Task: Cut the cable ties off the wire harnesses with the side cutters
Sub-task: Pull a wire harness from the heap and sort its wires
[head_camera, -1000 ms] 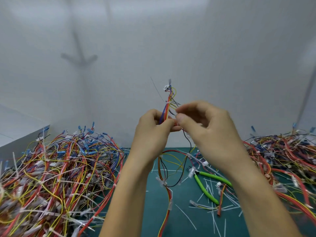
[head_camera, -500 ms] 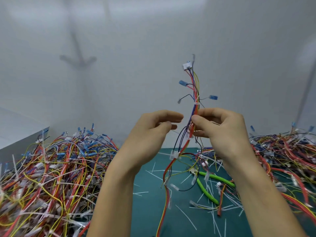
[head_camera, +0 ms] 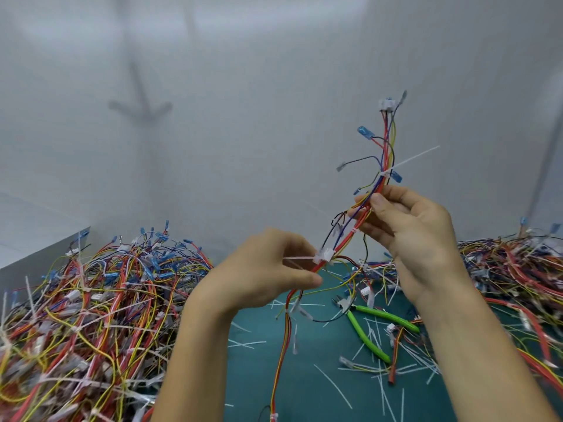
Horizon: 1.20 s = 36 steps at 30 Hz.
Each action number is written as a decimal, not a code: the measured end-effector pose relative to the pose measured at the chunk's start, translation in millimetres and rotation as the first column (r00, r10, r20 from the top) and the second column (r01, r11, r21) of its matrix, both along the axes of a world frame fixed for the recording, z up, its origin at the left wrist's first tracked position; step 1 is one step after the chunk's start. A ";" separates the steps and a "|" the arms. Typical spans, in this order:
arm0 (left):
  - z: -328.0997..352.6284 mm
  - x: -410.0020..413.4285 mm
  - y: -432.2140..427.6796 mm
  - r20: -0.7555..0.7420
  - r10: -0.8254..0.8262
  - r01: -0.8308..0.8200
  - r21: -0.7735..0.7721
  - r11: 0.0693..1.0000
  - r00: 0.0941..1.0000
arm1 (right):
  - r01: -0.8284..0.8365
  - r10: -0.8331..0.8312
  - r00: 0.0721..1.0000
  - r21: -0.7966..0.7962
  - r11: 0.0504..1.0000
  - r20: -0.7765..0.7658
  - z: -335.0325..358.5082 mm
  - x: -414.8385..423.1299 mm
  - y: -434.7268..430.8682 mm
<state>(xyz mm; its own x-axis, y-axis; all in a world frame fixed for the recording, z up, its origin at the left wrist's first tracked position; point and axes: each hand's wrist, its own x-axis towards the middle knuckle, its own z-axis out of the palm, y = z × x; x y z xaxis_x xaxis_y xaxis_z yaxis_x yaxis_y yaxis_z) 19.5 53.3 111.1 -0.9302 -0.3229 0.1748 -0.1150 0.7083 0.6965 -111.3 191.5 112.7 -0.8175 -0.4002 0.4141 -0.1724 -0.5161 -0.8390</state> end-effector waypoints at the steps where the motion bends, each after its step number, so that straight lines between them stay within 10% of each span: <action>1: -1.0 0.0 -0.6 0.027 0.009 -0.008 -0.021 1.000 1.000 | -0.008 0.008 1.000 -0.012 1.000 0.016 0.2 -0.4 0.5; 20: -6.9 -7.7 -11.0 -0.322 0.186 -0.168 0.082 0.982 0.928 | -0.044 0.079 0.958 -0.131 0.990 0.276 -2.1 2.9 -4.4; 36: -19.1 -10.2 -15.0 0.039 0.014 -0.014 -0.009 1.000 0.999 | 0.042 0.059 0.958 -0.339 0.940 0.282 4.0 -6.3 6.3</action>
<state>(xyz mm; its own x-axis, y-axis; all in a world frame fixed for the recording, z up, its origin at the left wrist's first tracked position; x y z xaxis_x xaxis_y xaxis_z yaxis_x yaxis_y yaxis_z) 9.3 38.4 92.0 -0.9319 -0.3343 0.1410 -0.1520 0.7126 0.6849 -117.7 197.8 116.7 -0.9178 -0.2845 0.2770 0.0520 -0.7776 -0.6266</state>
